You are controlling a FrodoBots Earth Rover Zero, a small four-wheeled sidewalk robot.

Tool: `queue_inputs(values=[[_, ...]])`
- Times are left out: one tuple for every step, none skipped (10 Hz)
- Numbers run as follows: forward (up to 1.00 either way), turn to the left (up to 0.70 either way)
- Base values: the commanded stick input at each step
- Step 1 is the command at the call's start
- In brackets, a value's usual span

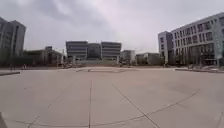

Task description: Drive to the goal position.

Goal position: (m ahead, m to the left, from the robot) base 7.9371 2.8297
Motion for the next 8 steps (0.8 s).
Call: queue_inputs(values=[[0.04,0.00],[0.03,0.00],[0.01,0.00],[0.02,0.00],[0.01,0.00],[0.04,0.00],[0.04,0.00],[0.04,0.00]])
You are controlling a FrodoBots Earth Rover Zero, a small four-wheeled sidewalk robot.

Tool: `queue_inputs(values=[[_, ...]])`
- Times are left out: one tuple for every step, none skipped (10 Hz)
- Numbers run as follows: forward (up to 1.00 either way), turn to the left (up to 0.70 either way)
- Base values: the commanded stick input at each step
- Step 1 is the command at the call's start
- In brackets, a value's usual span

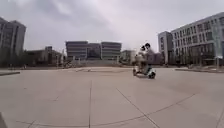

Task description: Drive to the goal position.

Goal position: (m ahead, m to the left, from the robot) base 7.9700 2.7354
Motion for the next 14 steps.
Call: queue_inputs(values=[[0.04,0.00],[0.04,0.00],[0.04,0.00],[0.04,0.00],[0.00,0.00],[0.04,0.00],[0.04,0.00],[0.00,0.00],[0.03,0.00],[0.04,0.00],[0.04,0.00],[0.04,0.00],[0.04,0.00],[0.04,0.00]])
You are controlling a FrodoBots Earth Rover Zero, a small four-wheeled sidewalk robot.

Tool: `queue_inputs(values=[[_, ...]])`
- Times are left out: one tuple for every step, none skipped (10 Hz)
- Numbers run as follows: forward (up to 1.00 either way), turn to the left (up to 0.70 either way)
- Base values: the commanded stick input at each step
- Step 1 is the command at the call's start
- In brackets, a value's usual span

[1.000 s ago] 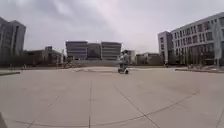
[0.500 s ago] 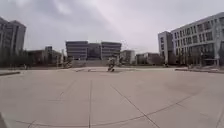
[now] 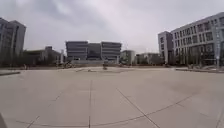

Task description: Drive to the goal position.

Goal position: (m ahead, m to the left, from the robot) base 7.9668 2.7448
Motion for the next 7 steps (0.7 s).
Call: queue_inputs(values=[[0.04,0.00],[0.00,0.00],[0.03,0.00],[0.04,0.00],[0.04,0.00],[0.04,0.00],[0.03,0.00]])
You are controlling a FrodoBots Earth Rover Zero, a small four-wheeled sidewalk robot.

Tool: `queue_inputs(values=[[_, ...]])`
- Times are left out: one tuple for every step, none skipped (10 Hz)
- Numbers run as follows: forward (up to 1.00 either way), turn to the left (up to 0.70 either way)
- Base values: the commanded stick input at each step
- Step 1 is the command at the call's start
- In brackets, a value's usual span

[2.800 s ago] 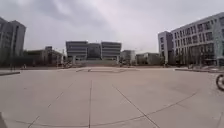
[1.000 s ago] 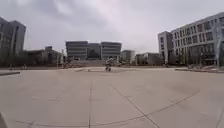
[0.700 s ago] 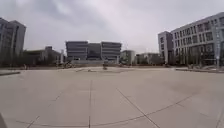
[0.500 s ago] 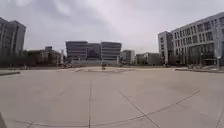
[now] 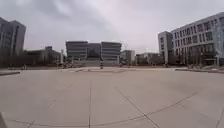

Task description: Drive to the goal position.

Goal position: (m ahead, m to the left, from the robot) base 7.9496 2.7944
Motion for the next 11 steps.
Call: queue_inputs(values=[[0.02,0.00],[0.04,0.00],[0.04,0.00],[0.04,0.00],[0.04,0.00],[0.04,0.00],[0.04,0.00],[0.04,0.00],[0.04,0.00],[0.04,0.00],[0.04,0.00]])
